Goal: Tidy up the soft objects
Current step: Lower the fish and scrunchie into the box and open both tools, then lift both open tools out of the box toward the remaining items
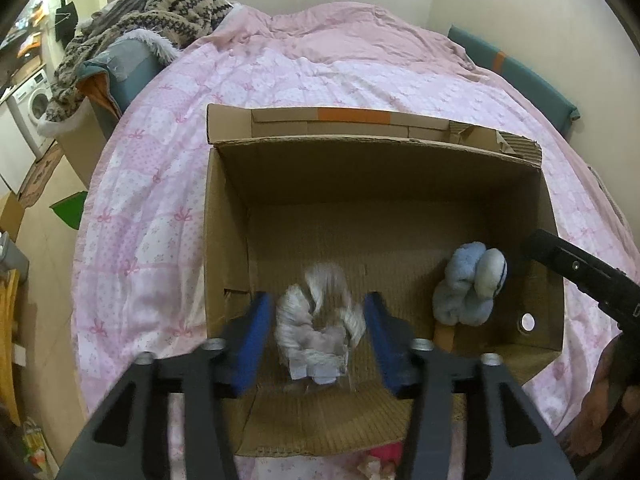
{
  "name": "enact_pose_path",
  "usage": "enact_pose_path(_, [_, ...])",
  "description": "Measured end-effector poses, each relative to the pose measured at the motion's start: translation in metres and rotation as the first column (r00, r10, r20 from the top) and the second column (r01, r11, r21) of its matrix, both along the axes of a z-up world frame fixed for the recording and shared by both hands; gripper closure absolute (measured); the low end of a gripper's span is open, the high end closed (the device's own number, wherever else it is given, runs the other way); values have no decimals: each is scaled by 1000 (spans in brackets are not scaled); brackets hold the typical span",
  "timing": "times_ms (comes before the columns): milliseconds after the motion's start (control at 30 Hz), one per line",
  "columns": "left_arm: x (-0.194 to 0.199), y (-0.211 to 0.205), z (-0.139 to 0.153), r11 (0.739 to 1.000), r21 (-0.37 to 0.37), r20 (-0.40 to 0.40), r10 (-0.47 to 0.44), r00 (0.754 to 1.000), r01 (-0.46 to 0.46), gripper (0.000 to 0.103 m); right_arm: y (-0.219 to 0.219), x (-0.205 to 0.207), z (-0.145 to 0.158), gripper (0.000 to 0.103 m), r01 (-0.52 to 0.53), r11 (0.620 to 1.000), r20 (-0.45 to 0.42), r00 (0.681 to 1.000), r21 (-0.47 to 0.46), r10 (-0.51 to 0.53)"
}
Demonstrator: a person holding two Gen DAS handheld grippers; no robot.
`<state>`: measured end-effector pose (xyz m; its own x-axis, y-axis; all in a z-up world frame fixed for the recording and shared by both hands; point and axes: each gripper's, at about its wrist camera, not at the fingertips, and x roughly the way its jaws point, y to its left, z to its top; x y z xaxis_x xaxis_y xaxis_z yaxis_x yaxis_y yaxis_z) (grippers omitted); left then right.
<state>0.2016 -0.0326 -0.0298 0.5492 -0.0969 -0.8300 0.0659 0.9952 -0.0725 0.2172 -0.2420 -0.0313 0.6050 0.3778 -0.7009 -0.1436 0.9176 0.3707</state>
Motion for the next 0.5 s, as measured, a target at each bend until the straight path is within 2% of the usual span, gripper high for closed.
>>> enact_pose_path(33, [-1, 0, 1, 1000, -1, 6, 2, 1000, -2, 42, 0, 1, 0, 36, 1, 1000, -2, 1000, -1, -1])
enact_pose_path(133, [-3, 1, 5, 1000, 4, 15, 8, 1000, -8, 39, 0, 1, 1, 36, 4, 1000, -9, 1000, 4, -4])
enact_pose_path(500, [-12, 10, 17, 999, 11, 40, 38, 999, -38, 39, 1, -5, 4, 36, 1, 1000, -17, 1000, -1, -1])
